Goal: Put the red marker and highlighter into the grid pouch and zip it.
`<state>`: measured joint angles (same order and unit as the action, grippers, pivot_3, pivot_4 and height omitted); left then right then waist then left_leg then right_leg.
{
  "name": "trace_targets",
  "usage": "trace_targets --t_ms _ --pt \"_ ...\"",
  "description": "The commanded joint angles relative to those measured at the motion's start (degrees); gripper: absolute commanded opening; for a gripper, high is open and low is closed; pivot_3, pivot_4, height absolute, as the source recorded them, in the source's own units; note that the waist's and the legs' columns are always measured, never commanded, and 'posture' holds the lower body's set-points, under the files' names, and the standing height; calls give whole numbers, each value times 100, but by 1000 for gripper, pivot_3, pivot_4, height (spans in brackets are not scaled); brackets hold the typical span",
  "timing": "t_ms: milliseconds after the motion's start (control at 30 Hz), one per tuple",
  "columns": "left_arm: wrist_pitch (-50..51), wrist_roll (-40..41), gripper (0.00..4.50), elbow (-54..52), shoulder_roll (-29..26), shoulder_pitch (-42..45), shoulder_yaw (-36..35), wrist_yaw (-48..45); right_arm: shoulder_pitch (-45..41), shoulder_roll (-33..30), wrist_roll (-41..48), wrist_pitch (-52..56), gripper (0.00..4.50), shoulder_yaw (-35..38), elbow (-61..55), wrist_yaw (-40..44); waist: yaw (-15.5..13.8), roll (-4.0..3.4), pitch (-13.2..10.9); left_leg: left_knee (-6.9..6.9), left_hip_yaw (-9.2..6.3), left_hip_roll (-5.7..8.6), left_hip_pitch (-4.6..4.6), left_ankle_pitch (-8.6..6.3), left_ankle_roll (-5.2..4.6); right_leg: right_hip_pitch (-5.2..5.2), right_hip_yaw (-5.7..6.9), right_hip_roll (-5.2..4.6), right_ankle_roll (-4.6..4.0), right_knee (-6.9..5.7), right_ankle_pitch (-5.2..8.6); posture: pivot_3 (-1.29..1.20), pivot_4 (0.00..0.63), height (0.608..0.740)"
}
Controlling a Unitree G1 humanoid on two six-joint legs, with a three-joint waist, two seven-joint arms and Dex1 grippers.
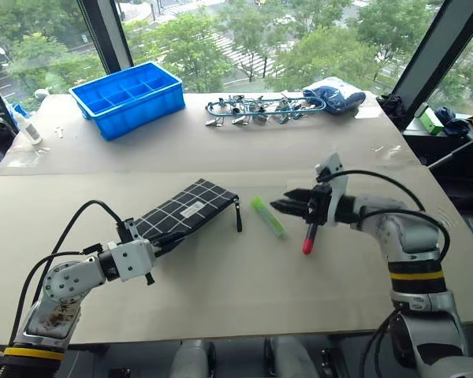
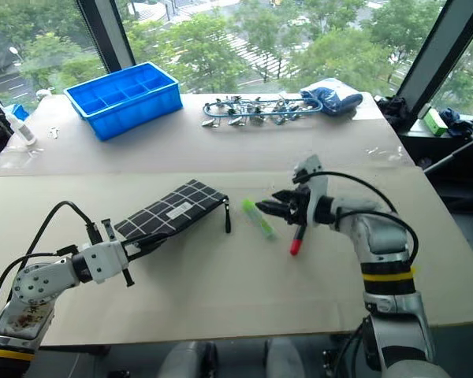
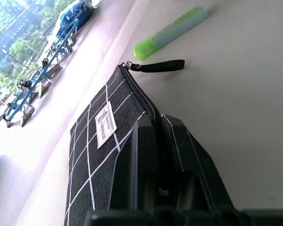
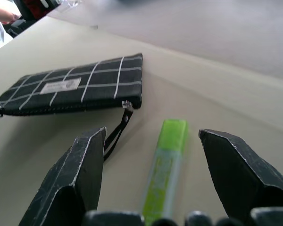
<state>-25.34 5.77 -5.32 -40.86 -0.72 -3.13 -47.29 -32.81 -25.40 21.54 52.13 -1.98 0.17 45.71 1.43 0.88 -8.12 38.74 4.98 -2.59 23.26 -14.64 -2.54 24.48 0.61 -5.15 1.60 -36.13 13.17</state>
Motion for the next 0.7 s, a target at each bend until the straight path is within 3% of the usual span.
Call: trace_targets --t_ms 33,700 --pt "-176 -2 0 -50 88 6 -54 158 -316 277 -171 -245 3504 -171 -85 -417 6 0 0 0 -2 -1 0 0 0 0 2 3 0 -1 0 0 150 740" --pt "-163 234 0 -236 472 61 9 286 -921 980 -842 -1062 3504 -852 1129 -781 -53 0 0 4 9 4 4 0 0 -6 10 3 5 4 -1 0 150 740"
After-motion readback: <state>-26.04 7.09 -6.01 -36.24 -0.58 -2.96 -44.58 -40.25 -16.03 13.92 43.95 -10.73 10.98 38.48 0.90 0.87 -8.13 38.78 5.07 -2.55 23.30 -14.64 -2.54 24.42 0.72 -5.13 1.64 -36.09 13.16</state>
